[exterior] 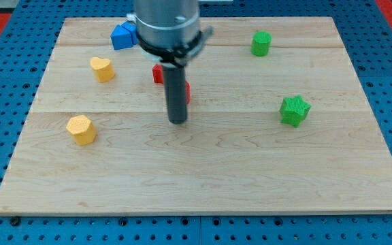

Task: Slide the red circle into the red star

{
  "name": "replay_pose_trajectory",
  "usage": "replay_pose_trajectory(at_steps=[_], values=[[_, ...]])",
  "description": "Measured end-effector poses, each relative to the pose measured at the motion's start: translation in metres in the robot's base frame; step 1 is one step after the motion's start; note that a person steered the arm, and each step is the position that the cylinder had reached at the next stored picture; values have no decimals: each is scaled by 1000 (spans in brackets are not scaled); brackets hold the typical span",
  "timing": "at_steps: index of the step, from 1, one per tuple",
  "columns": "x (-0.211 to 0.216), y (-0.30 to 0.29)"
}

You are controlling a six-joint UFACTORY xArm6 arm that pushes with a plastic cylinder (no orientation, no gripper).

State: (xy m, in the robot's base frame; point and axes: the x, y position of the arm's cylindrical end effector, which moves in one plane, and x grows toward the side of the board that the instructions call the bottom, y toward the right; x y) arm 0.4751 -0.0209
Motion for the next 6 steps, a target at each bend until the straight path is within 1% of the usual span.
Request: replay_pose_trajectory(at_steps=[1, 2, 3, 4, 5, 6], values=[[30, 30], [42, 44], [39, 41], [2, 38], [-50, 5], [-57, -16]])
